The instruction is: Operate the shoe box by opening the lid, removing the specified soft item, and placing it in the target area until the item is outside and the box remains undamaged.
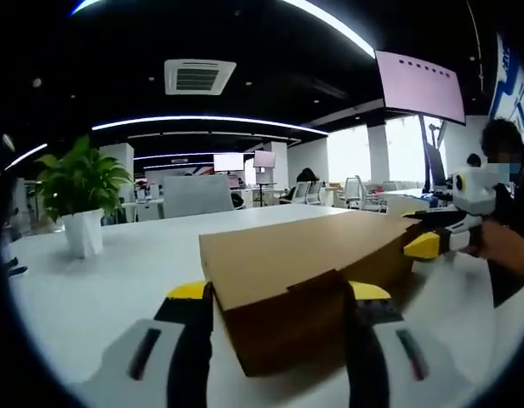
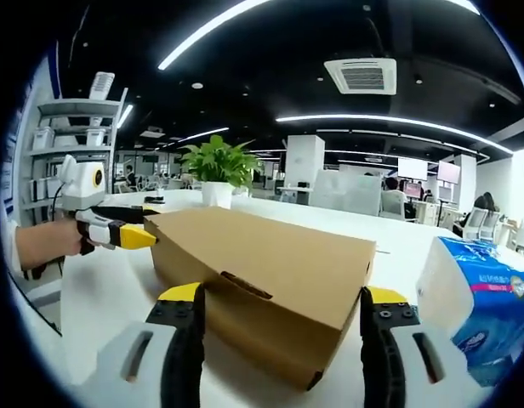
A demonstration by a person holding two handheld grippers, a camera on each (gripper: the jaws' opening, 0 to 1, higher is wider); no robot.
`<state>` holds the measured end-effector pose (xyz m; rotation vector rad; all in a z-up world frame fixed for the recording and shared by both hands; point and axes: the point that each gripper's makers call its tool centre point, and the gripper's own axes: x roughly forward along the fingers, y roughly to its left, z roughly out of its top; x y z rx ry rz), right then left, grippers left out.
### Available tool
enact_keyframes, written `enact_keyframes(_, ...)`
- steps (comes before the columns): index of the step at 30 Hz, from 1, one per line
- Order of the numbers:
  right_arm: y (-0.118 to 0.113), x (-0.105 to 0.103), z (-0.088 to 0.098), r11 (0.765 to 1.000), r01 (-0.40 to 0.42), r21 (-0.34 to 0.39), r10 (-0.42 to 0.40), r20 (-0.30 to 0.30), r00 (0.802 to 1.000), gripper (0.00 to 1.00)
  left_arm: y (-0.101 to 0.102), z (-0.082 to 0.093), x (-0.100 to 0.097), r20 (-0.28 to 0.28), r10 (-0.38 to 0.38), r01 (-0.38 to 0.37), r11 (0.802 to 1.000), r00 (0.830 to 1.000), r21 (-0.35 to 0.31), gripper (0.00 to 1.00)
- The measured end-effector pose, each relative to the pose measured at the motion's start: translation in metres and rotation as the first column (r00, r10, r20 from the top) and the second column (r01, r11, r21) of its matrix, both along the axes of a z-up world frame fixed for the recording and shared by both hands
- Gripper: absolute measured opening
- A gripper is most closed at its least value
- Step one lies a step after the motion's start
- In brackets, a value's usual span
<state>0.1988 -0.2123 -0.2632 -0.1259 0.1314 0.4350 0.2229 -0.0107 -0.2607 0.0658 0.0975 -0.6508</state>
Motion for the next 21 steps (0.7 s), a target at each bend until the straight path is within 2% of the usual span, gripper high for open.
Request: enact_keyframes(21, -0.005, -0.023, -0.001, 1.0, -0.009, 0.002, 0.009, -0.004, 1.0, 0.76, -0.007, 0.0, -0.022, -0.006, 0.001, -0.001, 1.0, 1.0, 0.005, 0.61)
